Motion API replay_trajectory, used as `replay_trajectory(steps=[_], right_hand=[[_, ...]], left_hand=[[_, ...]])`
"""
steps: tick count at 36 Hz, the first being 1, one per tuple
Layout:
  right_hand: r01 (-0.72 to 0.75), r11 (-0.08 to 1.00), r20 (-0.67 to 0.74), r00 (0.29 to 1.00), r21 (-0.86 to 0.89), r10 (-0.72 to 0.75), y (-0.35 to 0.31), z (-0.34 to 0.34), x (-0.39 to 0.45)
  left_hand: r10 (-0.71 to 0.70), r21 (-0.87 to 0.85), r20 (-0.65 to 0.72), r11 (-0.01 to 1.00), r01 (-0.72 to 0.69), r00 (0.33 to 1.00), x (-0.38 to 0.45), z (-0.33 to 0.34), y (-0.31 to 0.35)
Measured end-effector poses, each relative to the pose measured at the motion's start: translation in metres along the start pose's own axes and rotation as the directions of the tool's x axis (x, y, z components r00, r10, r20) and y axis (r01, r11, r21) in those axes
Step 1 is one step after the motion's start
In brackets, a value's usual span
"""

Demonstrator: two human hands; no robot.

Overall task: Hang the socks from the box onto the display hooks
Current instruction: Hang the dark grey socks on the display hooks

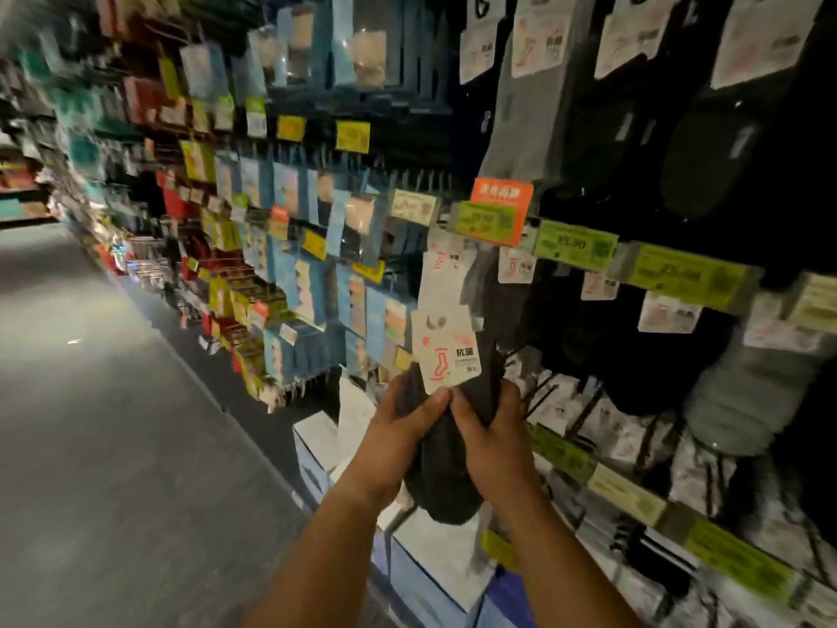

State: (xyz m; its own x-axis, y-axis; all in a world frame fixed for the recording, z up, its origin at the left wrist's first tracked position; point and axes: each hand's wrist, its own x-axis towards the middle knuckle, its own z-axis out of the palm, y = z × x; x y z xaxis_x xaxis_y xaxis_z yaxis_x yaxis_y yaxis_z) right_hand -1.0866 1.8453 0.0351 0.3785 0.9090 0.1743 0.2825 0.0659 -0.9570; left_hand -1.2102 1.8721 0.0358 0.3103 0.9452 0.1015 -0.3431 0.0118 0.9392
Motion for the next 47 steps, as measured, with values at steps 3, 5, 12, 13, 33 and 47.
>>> replay_trajectory(steps=[3, 5, 12, 13, 33, 47], right_hand=[[-0.009, 1.0, -0.072, 0.997, -0.003, 0.009, 0.002, 0.02, 0.022], [-0.03, 0.999, -0.138, 0.99, -0.043, 0.024, 0.002, 0.034, 0.035], [-0.096, 0.971, -0.387, 0.922, -0.221, 0.004, 0.001, 0.079, 0.071], [-0.102, 0.98, -0.381, 0.924, -0.169, 0.031, 0.0, 0.082, 0.076], [0.123, 0.906, -0.592, 0.791, 0.405, 0.157, -0.016, 0.098, 0.094], [0.253, 0.892, -0.629, 0.776, 0.374, 0.044, -0.05, 0.08, 0.123]], left_hand=[[-0.017, -0.005, 0.06, 1.0, 0.017, 0.998, 0.036, -0.02, -0.005], [-0.011, -0.008, 0.096, 1.0, 0.012, 0.995, 0.059, -0.031, -0.006], [-0.067, 0.016, 0.25, 0.998, 0.065, 0.966, 0.123, -0.071, -0.009], [-0.086, -0.003, 0.269, 0.996, 0.09, 0.959, 0.129, -0.076, -0.01], [-0.034, -0.039, 0.438, 0.998, 0.057, 0.898, 0.183, -0.094, -0.017], [0.002, 0.007, 0.39, 1.0, -0.005, 0.921, 0.196, -0.117, -0.018]])
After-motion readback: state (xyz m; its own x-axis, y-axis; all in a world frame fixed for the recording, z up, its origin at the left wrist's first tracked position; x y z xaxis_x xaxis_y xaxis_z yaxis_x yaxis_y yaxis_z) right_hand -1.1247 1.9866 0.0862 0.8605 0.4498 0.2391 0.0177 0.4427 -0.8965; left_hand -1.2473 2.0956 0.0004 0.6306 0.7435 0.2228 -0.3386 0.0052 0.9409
